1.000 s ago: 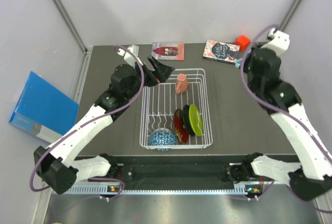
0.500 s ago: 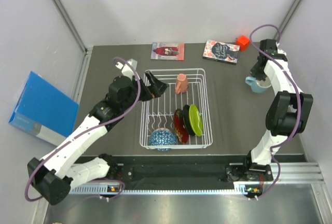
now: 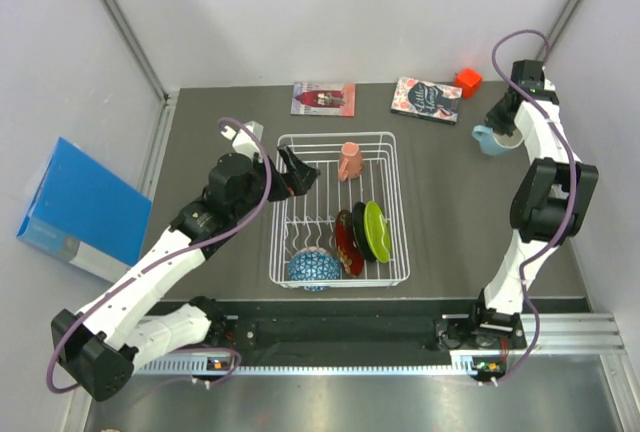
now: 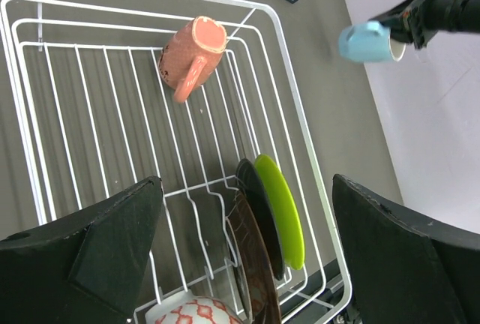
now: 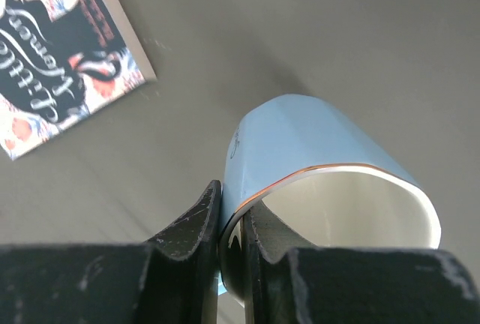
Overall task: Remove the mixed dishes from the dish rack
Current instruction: Place the cup at the center of the board.
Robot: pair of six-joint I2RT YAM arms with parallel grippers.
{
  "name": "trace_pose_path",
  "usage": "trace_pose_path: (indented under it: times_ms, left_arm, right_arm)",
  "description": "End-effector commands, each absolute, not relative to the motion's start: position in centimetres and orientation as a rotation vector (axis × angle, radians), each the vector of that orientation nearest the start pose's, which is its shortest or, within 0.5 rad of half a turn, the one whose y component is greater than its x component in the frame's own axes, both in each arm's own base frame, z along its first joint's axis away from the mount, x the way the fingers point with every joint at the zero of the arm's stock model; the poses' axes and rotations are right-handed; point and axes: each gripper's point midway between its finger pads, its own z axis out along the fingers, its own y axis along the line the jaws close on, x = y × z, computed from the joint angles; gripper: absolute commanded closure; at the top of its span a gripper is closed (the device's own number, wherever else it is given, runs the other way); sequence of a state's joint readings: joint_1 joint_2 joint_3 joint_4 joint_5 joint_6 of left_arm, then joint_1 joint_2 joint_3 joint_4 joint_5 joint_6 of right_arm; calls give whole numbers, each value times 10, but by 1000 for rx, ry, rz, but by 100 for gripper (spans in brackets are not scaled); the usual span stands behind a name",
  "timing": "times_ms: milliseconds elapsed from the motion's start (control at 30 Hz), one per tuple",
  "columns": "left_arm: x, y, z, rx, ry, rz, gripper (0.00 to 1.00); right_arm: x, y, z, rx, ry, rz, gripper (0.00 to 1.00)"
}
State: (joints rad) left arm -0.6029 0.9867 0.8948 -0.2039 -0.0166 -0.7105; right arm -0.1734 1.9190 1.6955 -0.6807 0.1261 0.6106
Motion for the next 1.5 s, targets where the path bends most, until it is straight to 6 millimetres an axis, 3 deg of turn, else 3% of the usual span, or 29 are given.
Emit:
trace_pose_path:
  times_ms: [0,433,533,567,667,767,867,967,1000,1067,1133,1200,1233,1267,1300,1333,1367,1433,1467]
  left_arm:
    - [280,-220,272,-90,1936,-856,2]
    - [284,-228,253,-100,2009,-861,2]
    - [285,-228,252,-104,2010,-860,2]
    - [284,-229,251,-104,2014,-861,1]
    - [281,-234,249,-76,2027,-888,2]
    - [282,-235,249,-73,2033,-883,2]
    - [282,-235,248,-70,2039,-882,2]
    - [282,-235,247,-75,2039,-881,2]
    - [282,-234,247,-77,2037,-881,2]
    - [283,-235,247,-75,2036,-883,2]
    - [285,-233,250,-73,2026,-871,2]
    - [287,-233,253,-71,2018,-857,1]
    - [290,-231,254,-70,2011,-839,1]
    - [294,-228,253,-83,2010,-807,1]
    - [298,-225,258,-95,1995,-784,1]
    - [301,-223,259,-101,1991,-767,1]
    - [305,-223,257,-109,1995,-752,1]
    - [312,-221,263,-121,1970,-727,1]
    - [315,-222,264,-118,1959,-723,1]
  right_arm:
    - [510,-100,169,958,2193,-7,100]
    - [505,-111,139,969,2287,-121,100]
    - [505,-108,132,963,2304,-107,86]
    - [505,-107,131,961,2309,-94,74]
    - [507,-98,133,952,2292,-28,54]
    - [506,-90,140,944,2270,13,42]
    - [505,-86,151,943,2248,41,39]
    - [502,-78,171,945,2213,116,38]
    - [502,-71,189,935,2178,168,38]
    - [498,-66,204,930,2143,207,37]
    - [493,-60,237,911,2072,255,36]
    - [484,-42,270,860,2028,358,35]
    - [480,-35,282,844,2006,386,28]
    - [473,-20,282,823,2011,420,23]
    - [458,-4,312,778,1947,498,16]
    - [458,7,338,715,1852,559,3]
    - [436,34,346,671,1820,643,0]
    - [422,71,378,523,1710,807,0]
    - [410,106,365,456,1732,899,0]
